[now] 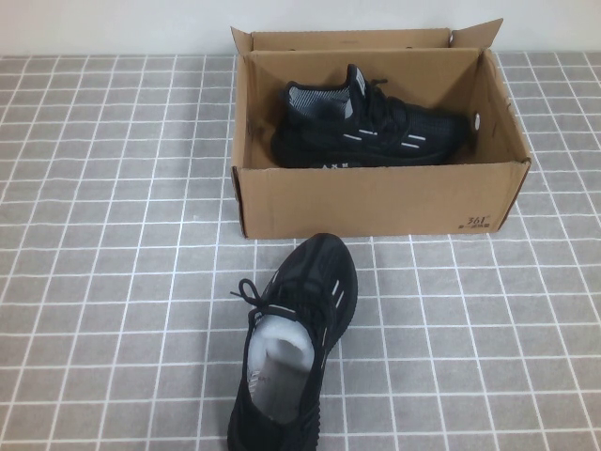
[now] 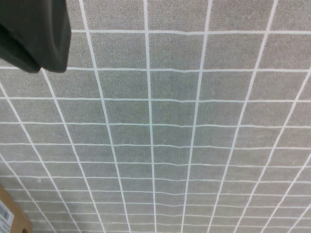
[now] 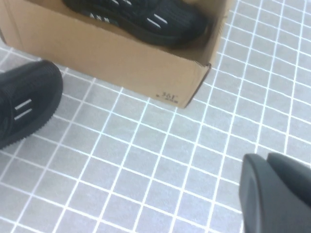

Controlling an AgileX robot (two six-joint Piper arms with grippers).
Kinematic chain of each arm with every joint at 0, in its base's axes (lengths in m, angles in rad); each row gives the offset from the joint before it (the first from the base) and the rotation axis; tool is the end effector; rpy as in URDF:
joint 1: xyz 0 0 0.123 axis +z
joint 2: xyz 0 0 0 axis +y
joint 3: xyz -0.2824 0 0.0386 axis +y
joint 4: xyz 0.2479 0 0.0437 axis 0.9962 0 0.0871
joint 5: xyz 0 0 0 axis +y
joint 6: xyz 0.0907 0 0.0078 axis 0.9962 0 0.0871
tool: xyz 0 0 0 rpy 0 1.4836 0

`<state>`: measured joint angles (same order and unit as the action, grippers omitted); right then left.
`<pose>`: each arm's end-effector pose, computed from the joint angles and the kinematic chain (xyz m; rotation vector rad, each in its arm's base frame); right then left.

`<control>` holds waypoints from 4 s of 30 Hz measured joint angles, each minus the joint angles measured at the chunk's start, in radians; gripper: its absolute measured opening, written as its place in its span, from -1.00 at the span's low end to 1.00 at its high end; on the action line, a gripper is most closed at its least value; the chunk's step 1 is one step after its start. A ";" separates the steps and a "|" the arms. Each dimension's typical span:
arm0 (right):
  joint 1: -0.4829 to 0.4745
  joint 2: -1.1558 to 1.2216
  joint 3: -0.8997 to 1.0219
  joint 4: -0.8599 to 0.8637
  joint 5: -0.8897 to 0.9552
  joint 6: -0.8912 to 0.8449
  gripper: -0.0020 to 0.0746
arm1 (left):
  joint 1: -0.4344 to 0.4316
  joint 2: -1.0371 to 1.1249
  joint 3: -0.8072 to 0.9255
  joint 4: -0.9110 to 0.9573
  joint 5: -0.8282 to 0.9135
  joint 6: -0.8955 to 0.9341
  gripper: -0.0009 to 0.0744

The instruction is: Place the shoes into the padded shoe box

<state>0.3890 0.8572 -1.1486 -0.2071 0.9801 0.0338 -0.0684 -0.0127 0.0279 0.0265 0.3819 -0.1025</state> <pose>0.1388 0.0401 0.4247 -0.4066 2.1137 -0.0080 0.0523 -0.0027 0.1701 -0.0157 1.8815 -0.0911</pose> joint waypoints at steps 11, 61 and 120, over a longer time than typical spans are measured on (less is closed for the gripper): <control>0.000 0.016 0.028 -0.003 0.005 0.007 -0.97 | 0.000 0.000 0.000 0.000 0.000 0.000 -0.99; -0.279 -0.871 1.082 -0.084 -0.629 0.089 -0.97 | 0.000 0.000 0.000 0.000 0.000 0.000 -0.99; -0.387 -0.871 1.174 -0.008 -0.585 0.096 -0.97 | 0.000 0.000 0.000 0.000 0.000 0.000 -0.99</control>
<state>0.0017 -0.0141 0.0257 -0.2153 0.3951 0.1301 -0.0684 -0.0127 0.0279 0.0265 0.3819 -0.1025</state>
